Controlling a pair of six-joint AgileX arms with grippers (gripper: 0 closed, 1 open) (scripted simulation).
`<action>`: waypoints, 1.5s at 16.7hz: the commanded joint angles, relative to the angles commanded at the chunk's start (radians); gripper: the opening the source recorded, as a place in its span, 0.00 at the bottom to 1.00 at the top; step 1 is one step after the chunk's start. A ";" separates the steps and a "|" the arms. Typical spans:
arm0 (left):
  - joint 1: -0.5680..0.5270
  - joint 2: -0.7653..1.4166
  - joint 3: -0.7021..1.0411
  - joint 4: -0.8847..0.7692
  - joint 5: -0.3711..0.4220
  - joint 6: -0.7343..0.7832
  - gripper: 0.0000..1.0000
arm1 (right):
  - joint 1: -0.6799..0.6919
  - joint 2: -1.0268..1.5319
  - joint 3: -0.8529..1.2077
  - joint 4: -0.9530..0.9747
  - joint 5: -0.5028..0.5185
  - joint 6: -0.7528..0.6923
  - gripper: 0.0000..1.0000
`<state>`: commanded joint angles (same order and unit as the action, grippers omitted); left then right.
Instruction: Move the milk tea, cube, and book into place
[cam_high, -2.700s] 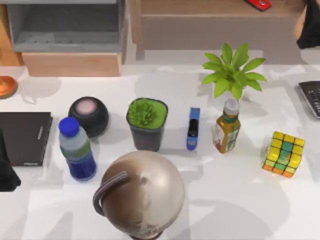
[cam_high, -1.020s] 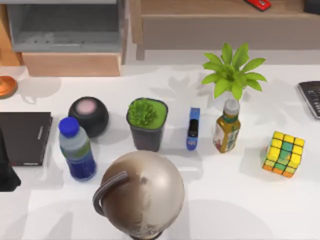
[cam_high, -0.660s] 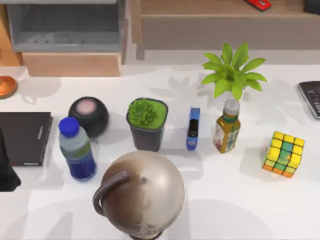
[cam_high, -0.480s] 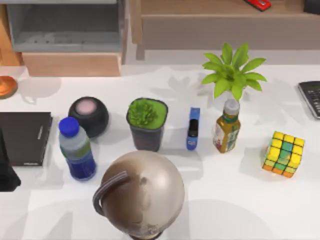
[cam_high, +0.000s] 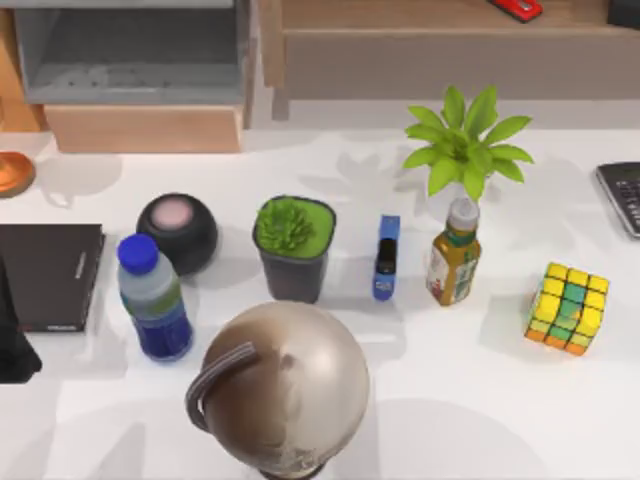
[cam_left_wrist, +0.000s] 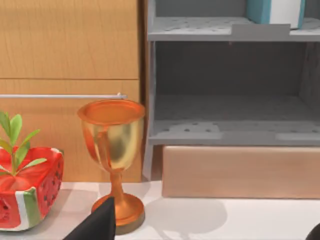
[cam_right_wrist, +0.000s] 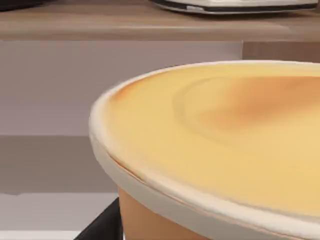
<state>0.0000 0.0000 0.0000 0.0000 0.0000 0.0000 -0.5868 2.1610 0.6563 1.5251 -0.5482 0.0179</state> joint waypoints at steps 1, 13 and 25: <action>0.000 0.000 0.000 0.000 0.000 0.000 1.00 | 0.000 0.000 0.000 0.000 0.000 0.000 1.00; 0.000 0.000 0.000 0.000 0.000 0.000 1.00 | -0.048 -0.030 -0.094 0.066 -0.050 0.002 1.00; 0.000 0.000 0.000 0.000 0.000 0.000 1.00 | -0.076 -0.241 -0.150 -0.093 -0.085 0.005 1.00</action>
<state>0.0000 0.0000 0.0000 0.0000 0.0000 0.0000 -0.6629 1.9204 0.5058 1.4324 -0.6329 0.0233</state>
